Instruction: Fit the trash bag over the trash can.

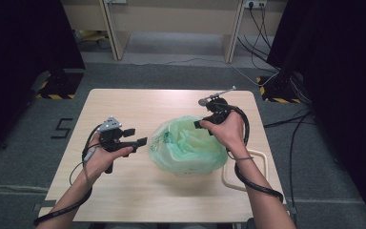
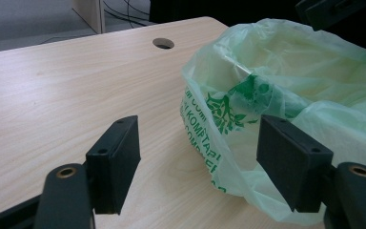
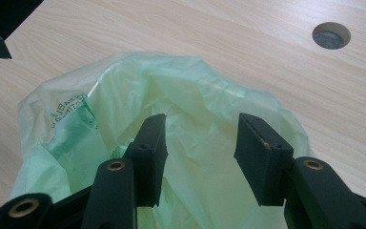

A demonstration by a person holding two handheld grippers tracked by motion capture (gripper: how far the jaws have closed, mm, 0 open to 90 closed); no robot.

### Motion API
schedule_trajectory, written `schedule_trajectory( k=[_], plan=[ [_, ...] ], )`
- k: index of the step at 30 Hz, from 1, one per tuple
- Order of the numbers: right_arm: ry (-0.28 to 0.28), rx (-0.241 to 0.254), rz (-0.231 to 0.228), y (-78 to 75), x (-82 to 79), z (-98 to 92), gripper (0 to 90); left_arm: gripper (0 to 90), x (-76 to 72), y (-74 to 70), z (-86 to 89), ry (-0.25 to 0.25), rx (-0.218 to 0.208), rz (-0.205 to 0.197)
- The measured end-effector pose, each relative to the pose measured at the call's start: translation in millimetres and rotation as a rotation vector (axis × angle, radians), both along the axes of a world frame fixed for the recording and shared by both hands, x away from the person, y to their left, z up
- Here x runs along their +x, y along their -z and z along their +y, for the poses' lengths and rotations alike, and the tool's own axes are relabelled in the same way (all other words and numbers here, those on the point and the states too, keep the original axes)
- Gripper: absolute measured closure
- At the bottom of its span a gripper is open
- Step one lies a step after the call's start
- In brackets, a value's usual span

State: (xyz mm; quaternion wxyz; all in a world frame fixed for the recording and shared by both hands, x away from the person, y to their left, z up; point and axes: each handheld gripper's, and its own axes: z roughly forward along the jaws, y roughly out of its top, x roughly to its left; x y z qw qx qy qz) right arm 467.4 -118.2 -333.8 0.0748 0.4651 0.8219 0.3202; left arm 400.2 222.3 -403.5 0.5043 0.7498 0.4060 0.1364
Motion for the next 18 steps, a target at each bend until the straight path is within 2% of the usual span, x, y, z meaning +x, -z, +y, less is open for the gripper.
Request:
schedule_trajectory(
  k=[18],
  plan=[
    [0.091, 0.037, -0.016, -5.3, -6.3, -43.5, 53.0, 30.1, -1.0, 1.2, 0.8, 0.001, 0.007, -0.007]
  ],
)
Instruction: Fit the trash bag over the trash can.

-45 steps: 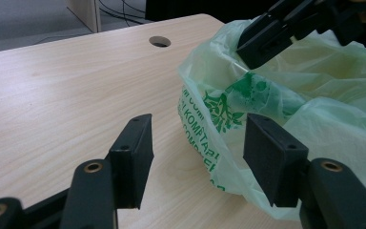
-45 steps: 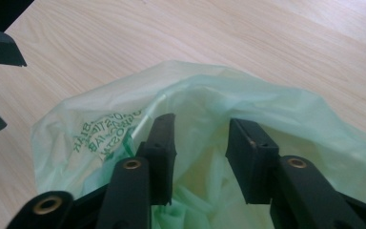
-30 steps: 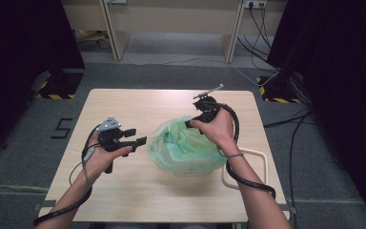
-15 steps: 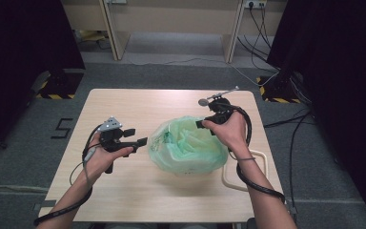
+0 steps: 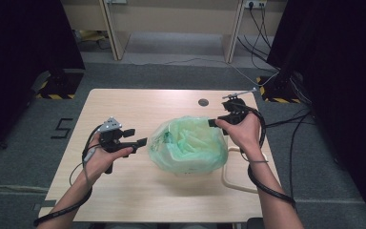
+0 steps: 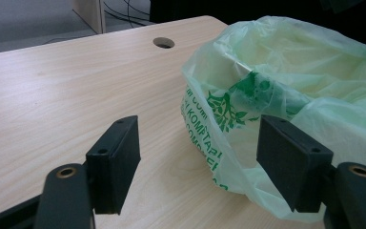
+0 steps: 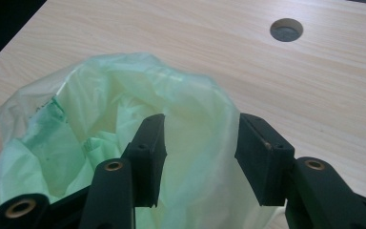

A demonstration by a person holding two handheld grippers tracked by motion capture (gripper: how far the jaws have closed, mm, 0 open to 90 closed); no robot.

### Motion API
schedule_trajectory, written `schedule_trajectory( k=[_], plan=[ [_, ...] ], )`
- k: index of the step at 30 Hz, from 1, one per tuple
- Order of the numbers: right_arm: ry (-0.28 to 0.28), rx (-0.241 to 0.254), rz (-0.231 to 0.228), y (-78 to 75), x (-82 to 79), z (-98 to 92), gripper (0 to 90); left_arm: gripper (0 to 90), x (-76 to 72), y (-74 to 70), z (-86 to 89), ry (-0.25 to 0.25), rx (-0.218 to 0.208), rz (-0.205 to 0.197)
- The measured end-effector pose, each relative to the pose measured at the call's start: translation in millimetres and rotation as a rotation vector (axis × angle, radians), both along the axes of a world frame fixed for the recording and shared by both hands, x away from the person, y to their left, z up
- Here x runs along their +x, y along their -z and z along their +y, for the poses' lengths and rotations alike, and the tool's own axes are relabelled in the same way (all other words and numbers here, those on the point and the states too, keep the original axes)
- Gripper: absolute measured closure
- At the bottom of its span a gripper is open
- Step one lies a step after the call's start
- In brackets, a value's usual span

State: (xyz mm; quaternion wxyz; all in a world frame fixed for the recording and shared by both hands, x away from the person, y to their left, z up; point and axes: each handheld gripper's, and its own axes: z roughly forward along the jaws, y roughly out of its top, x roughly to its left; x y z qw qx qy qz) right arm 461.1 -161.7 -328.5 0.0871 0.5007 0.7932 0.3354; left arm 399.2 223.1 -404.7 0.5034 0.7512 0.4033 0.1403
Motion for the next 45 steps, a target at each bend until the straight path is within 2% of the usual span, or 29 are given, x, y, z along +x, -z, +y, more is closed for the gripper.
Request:
schedule_trajectory(
  k=[11, 15, 22, 24, 28, 33, 37, 39, 45],
  plan=[
    [0.064, 0.012, 0.001, 4.2, -4.7, -28.3, 52.6, 30.1, -0.6, -0.6, 0.7, 0.003, 0.003, -0.002],
    [0.090, 0.030, 0.001, 7.0, -7.3, -39.5, 52.4, 30.1, -1.4, 0.1, 1.9, -0.001, 0.000, 0.000],
    [0.148, 0.041, 0.015, 15.7, -14.5, -64.0, 52.5, 30.1, -2.6, 0.3, 4.4, -0.003, -0.001, -0.002],
    [0.149, 0.040, 0.012, 17.5, -18.7, -67.0, 52.1, 30.1, -2.7, 0.4, 4.1, -0.001, 0.001, -0.002],
    [0.120, 0.052, 0.002, 17.9, -24.4, -62.6, 51.6, 30.1, -2.7, 0.4, 1.5, 0.005, 0.003, 0.000],
    [0.068, 0.084, 0.006, 18.5, -24.6, -47.7, 51.2, 30.1, -3.1, 0.5, 1.0, 0.007, 0.004, 0.000],
    [0.039, 0.073, 0.020, 22.0, -22.7, -34.1, 52.0, 30.1, -2.9, 0.0, 2.4, 0.004, 0.005, 0.000],
    [0.029, 0.061, 0.026, 24.8, -20.7, -30.2, 56.4, 30.1, -3.2, -0.4, 2.7, 0.004, 0.004, -0.001],
    [0.018, 0.083, 0.052, 30.6, -16.6, -27.5, 75.1, 30.1, -3.3, 0.0, 4.3, 0.001, 0.004, -0.001]
  ],
)
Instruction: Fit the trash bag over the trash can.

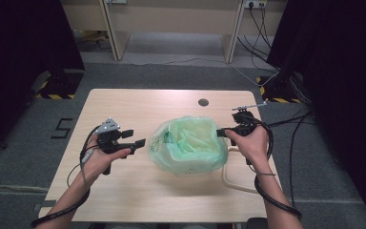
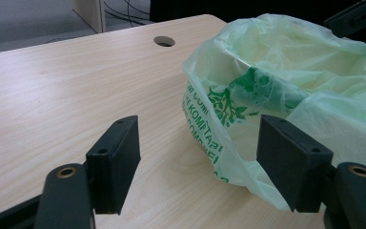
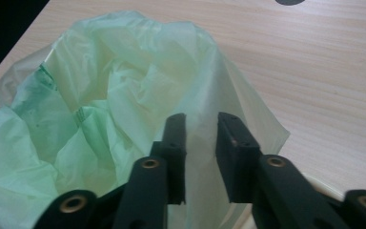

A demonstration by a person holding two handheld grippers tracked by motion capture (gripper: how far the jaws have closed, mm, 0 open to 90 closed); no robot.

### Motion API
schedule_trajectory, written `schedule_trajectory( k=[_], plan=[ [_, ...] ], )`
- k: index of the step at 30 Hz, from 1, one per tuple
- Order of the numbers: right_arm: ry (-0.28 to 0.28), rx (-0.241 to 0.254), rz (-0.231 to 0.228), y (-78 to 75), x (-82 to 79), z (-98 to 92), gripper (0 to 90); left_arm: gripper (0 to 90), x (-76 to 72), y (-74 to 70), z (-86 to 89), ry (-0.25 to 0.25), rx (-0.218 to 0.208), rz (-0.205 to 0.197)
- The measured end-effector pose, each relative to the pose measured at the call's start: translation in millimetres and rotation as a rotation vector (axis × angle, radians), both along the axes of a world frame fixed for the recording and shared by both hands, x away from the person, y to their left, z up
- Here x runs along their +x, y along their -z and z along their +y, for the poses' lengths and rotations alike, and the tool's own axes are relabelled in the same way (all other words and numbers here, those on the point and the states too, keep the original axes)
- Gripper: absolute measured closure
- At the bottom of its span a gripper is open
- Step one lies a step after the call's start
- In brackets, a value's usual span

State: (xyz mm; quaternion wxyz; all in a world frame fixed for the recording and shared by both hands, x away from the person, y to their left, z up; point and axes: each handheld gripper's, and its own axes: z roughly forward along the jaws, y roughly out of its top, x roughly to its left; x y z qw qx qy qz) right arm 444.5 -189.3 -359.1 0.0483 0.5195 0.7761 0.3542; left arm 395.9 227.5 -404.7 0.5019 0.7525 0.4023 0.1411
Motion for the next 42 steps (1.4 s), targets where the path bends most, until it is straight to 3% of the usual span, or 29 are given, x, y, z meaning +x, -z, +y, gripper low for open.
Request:
schedule_trajectory(
  k=[7, 14, 22, 26, 29, 32, 42],
  plan=[
    [0.003, 0.012, 0.002, 1.0, 0.1, -3.9, 90.0, 30.1, 0.3, 0.9, -1.2, 0.001, 0.001, 0.002],
    [0.016, -0.011, 0.004, 5.0, 0.0, -6.5, 90.0, 30.1, 0.1, 1.0, -0.8, 0.000, 0.001, 0.003],
    [0.045, -0.075, 0.029, 19.4, 2.3, -11.3, 90.0, 30.1, 0.4, 1.4, -1.6, 0.003, 0.002, 0.003],
    [0.045, -0.065, 0.014, 20.3, 1.0, -11.9, 90.0, 30.1, 0.4, 1.3, -1.8, 0.003, 0.001, 0.003],
    [0.068, -0.060, -0.011, 17.1, -1.1, -14.6, 71.9, 30.1, 0.2, 1.1, -1.5, 0.001, -0.001, 0.002],
    [0.093, -0.080, -0.022, 16.8, -3.0, -20.0, 65.6, 30.1, -0.1, 1.0, -1.2, 0.001, -0.002, 0.000],
    [0.183, -0.094, 0.013, 31.6, -10.0, -48.8, 57.5, 30.1, -0.2, 3.1, 1.6, -0.005, -0.005, -0.001]
  ],
)
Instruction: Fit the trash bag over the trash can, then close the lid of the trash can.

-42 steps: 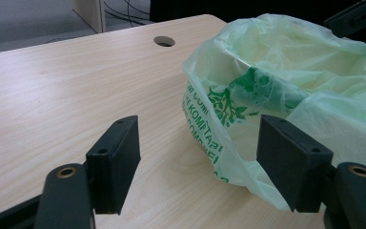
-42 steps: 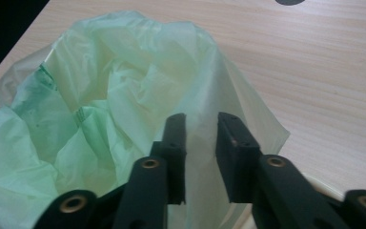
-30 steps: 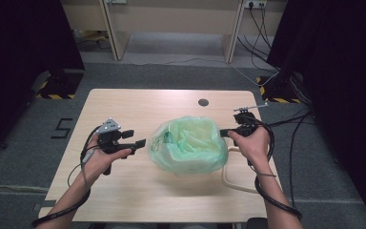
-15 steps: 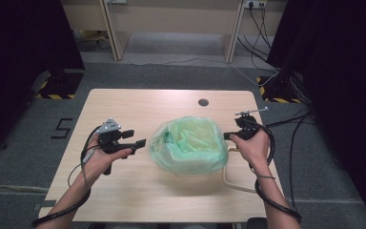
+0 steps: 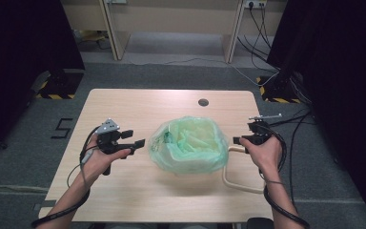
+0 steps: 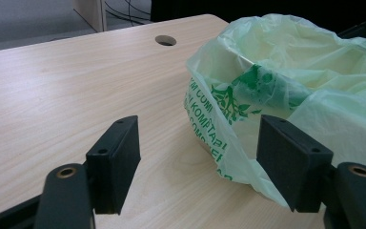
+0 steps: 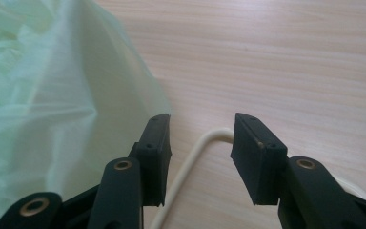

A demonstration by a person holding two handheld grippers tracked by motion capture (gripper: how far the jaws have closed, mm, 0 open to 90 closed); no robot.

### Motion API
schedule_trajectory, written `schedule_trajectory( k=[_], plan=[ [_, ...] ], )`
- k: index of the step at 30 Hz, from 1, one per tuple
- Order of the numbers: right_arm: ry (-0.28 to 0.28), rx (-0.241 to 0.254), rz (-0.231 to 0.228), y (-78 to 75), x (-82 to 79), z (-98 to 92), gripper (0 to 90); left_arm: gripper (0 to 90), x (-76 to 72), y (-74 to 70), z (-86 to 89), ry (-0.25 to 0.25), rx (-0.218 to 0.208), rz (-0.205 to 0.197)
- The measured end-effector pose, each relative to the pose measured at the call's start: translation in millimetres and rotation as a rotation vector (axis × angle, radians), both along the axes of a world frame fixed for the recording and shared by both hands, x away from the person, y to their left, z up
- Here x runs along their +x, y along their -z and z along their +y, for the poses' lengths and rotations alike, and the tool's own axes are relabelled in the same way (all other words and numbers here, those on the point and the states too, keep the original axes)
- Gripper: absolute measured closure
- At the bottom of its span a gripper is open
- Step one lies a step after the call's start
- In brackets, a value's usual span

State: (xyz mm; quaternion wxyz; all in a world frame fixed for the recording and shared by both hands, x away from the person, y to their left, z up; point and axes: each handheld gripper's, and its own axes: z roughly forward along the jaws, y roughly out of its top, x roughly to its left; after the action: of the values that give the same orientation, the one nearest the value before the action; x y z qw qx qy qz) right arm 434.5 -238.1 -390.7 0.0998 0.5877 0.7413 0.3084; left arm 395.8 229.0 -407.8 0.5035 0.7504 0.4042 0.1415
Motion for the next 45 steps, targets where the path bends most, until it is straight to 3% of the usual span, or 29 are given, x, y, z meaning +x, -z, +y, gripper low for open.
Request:
schedule_trajectory(
  k=[19, 28, 36, 45],
  plan=[
    [0.128, -0.067, 0.045, 28.6, -16.7, -43.1, 55.8, 30.0, -0.3, 4.2, 8.8, -0.015, -0.003, 0.003],
    [0.179, -0.054, 0.055, 36.2, -30.1, -61.2, 55.5, 30.0, -1.4, 3.9, 9.7, -0.014, -0.003, 0.004],
    [0.203, -0.041, 0.059, 37.8, -32.0, -68.8, 55.0, 30.0, -2.0, 5.3, 11.9, -0.022, -0.004, 0.006],
    [0.242, -0.070, 0.079, 47.6, -30.2, -76.9, 55.9, 30.0, -1.3, 4.7, 11.5, -0.024, -0.003, 0.004]
  ],
)
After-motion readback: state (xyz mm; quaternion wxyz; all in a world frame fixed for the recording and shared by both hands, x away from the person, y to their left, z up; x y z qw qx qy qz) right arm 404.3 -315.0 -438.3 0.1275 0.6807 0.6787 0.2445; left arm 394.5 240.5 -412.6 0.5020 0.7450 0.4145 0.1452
